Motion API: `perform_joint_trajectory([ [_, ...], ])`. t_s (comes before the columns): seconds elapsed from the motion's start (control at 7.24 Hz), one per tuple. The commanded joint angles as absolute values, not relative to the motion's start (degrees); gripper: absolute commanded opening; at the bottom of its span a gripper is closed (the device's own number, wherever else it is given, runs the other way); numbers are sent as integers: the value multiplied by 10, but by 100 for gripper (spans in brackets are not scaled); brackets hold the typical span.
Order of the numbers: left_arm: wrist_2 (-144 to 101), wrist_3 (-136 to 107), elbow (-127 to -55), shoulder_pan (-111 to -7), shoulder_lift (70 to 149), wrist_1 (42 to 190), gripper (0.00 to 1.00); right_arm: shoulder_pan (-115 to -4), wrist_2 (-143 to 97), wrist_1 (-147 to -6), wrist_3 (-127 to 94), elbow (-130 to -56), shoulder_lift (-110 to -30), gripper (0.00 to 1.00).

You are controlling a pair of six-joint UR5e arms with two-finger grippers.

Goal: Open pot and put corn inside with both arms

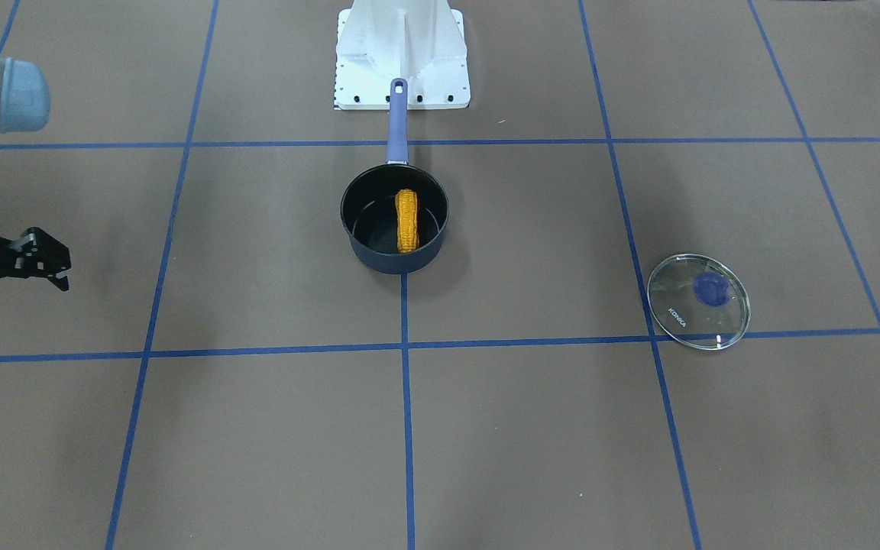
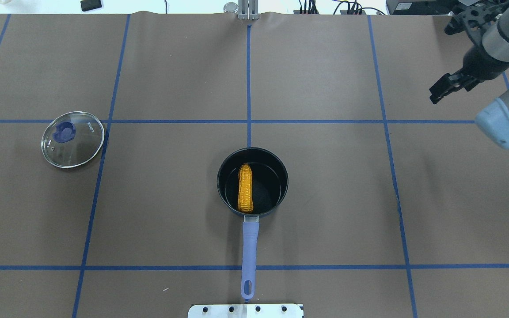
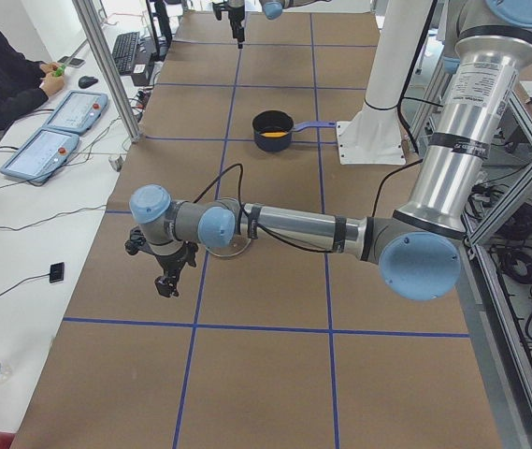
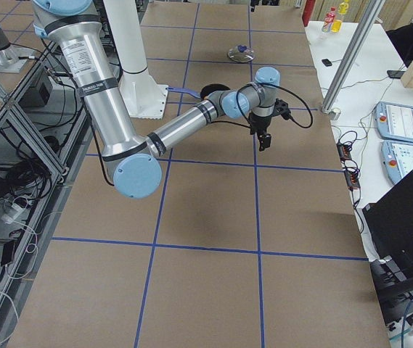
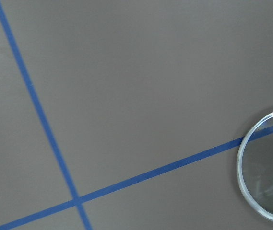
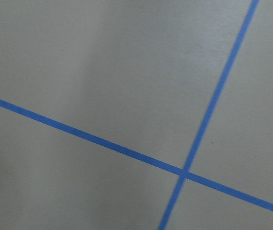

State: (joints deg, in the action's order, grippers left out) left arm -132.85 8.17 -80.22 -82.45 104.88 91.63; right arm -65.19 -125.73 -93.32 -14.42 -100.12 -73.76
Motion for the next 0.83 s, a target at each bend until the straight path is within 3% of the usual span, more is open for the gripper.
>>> perform_joint_trajectory([
  [0.0,-1332,83,-801,-850,1034,920,100,-720,-1268,-932,-126,-999,-798,100],
  [0.69,-1332,81,-802,-867,1008,918,100,-802,-1323,-926,-124,-999,-884,100],
])
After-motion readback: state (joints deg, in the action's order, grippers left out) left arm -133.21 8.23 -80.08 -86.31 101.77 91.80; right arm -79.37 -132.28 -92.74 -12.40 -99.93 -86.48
